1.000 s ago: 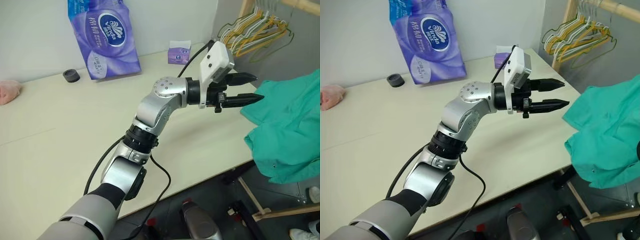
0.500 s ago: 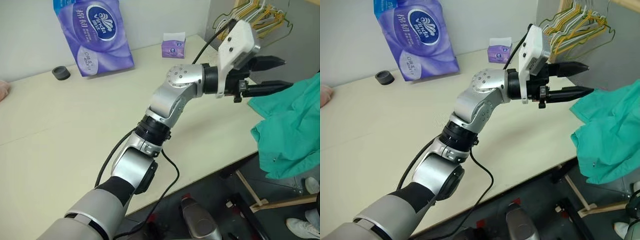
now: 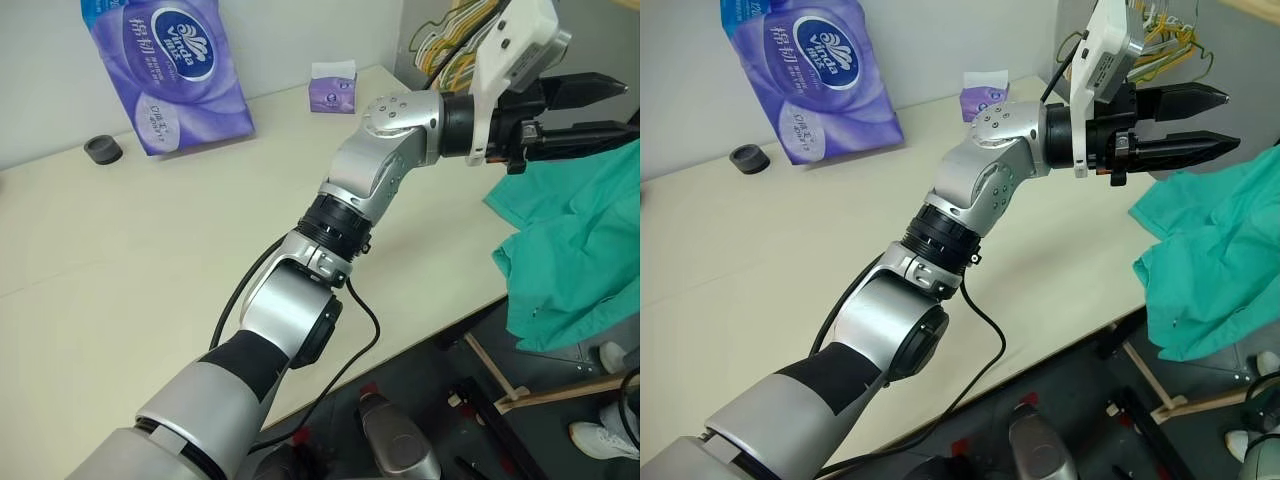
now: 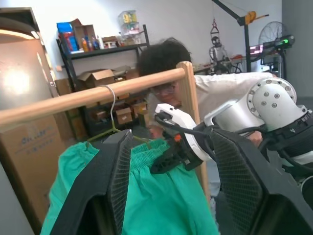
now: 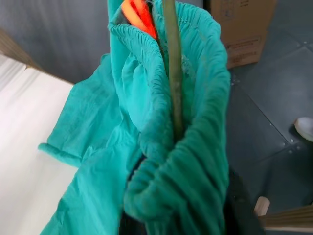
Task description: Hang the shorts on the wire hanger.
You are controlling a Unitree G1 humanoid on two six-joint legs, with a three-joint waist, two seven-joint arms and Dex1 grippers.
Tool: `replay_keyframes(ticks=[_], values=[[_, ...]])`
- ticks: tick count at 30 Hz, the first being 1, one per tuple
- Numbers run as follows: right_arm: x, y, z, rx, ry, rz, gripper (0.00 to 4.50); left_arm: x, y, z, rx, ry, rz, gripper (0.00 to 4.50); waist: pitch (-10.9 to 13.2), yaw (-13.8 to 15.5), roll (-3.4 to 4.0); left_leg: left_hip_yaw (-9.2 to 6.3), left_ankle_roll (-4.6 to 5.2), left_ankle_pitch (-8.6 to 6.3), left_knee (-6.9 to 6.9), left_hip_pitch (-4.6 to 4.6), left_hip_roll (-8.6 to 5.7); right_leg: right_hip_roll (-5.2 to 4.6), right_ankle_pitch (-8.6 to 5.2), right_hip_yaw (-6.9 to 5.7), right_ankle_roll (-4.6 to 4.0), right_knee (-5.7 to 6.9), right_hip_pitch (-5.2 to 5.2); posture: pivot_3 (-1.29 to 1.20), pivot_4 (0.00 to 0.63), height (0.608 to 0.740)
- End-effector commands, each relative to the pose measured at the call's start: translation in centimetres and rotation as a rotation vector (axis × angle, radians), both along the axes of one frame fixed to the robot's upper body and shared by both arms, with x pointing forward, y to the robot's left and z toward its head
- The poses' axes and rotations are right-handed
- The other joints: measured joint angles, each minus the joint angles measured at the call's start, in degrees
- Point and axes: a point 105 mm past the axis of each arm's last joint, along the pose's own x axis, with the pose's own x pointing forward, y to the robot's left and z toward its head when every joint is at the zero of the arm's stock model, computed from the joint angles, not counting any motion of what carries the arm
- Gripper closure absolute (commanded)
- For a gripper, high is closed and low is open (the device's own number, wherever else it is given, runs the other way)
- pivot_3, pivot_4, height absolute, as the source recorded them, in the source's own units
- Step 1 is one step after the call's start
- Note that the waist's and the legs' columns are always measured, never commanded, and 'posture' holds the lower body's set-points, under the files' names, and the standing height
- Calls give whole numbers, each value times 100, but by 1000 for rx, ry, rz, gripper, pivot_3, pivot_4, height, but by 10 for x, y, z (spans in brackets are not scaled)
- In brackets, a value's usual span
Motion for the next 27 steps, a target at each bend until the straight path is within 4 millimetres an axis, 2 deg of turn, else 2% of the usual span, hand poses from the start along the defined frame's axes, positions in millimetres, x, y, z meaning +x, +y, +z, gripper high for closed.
replay_keyframes(ticks=[1, 5, 9, 12, 19, 21, 23, 27], values=[[-5, 2, 23, -28, -92, -23, 2710, -10, -3, 10, -9, -65, -25, 1764, 0, -1, 1, 2, 0, 0, 0, 0, 0, 0, 0, 1, 1, 0, 0, -479, 205, 740], [-8, 3, 40, -37, -157, -61, 1330, -10, -4, 8, 0, -75, -23, 1764, -5, -4, 11, 9, 0, 0, 0, 0, -1, -1, 1, 7, 4, 0, -2, -478, 199, 740], [-18, 4, 73, -114, -241, -125, 40, -8, -3, 3, 19, -81, -14, 1764, -10, -4, 21, 13, 2, -1, 0, 0, -1, -1, 1, 10, 6, -1, -4, -475, 195, 740], [-27, 10, 99, -220, -302, -163, 40, -3, 0, -2, 35, -80, 3, 1764, -13, -4, 27, 15, 2, -2, 0, 0, 0, -1, 1, 12, 7, -1, -5, -472, 189, 740], [-30, 32, 154, -677, -416, -215, 40, 11, 8, -11, 68, -87, 71, 1764, -14, -49, 28, 21, 3, -2, 0, 0, 0, -3, 4, 18, 15, -4, -6, -455, 178, 740], [-25, 52, 168, -860, -479, -152, 40, 20, 14, -15, 79, -77, 117, 1764, -16, -54, 31, 24, 3, -2, -1, 0, 0, -4, 7, 20, 20, -8, -7, -445, 175, 740], [-4, 80, 155, -876, -518, 27, 40, 38, 28, -24, 107, -80, 225, 1764, -17, -89, 31, 24, 3, -2, -1, 2, 0, -6, 6, 20, 24, -7, -7, -425, 168, 740], [25, 135, 103, -831, -514, 390, 40, 69, 64, -45, 152, -92, 441, 1764, -28, -115, 23, 16, 2, -2, 1, 5, 11, 3, 14, 16, 36, 1, -6, -381, 155, 740]])
